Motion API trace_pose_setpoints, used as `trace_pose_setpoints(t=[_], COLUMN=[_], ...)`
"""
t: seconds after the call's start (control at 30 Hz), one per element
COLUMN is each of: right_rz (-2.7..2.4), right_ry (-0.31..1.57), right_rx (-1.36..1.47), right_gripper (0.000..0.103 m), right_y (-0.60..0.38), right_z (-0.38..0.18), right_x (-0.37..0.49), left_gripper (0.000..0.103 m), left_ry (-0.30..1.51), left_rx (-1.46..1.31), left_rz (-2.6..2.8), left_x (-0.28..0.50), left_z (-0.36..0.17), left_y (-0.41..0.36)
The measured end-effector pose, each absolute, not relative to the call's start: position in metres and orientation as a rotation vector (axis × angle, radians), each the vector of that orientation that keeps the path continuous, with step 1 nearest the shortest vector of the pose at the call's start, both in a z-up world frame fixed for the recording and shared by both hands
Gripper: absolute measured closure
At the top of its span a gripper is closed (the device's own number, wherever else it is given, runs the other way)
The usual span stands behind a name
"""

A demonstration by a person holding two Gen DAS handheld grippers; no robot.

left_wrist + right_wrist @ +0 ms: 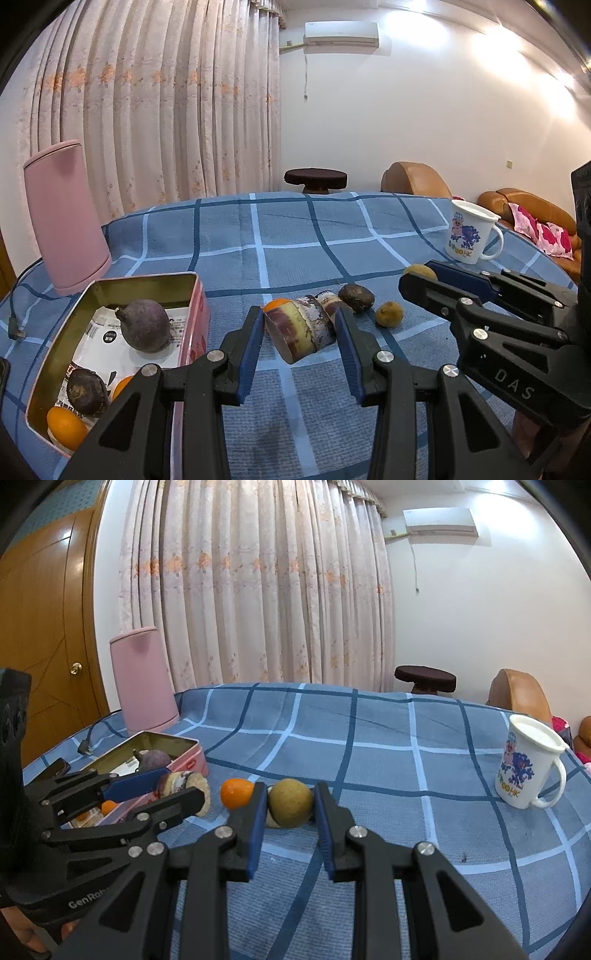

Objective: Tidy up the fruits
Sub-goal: 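Lift and carry the brown fruit and tuber slice with both grippers toward the tin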

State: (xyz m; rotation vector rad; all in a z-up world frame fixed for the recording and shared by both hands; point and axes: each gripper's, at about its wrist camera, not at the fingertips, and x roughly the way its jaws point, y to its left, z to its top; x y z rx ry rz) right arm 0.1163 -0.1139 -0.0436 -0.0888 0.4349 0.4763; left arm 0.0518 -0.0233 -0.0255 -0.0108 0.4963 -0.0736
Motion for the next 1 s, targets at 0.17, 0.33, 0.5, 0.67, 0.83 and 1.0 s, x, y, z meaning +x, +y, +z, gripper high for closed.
trace_pose_setpoints(t=[0.17, 0.33, 0.5, 0.67, 0.83, 1.0], right_rz=[0.476, 0.482, 0.492, 0.512, 0.556, 0.603], right_ry=[0.439, 0.447, 0.454, 0.464, 0.457, 0.45], right_rx=[-0.098, -0.115, -0.127, -0.131, -0.148, -0.166], right_gripper=[0.074, 0.074, 0.074, 0.074, 0.075, 0.074], right_y=[-0.111, -0.103, -0.095, -0.084, -0.062, -0.037], right_z=[-0.044, -0.045, -0.046, -0.045, -0.037, -0.03], right_x=[0.117, 0.121, 0.123, 0.126, 0.127, 0.128], left_gripper=[0.061, 0.061, 0.061, 0.061, 0.061, 0.061], left_ry=[0.484, 0.483, 0.484, 0.481, 0.487, 0.49], left_rx=[-0.007, -0.019, -0.037, -0.053, -0.067, -0.085], left_rz=[-0.067, -0.063, -0.054, -0.043, -0.006, 0.032], left_x=[0.05, 0.051, 0.051, 0.051, 0.049, 0.047], left_z=[-0.024, -0.024, -0.024, -0.023, -0.021, -0.018], left_y=[-0.021, -0.015, -0.007, 0.003, 0.021, 0.04])
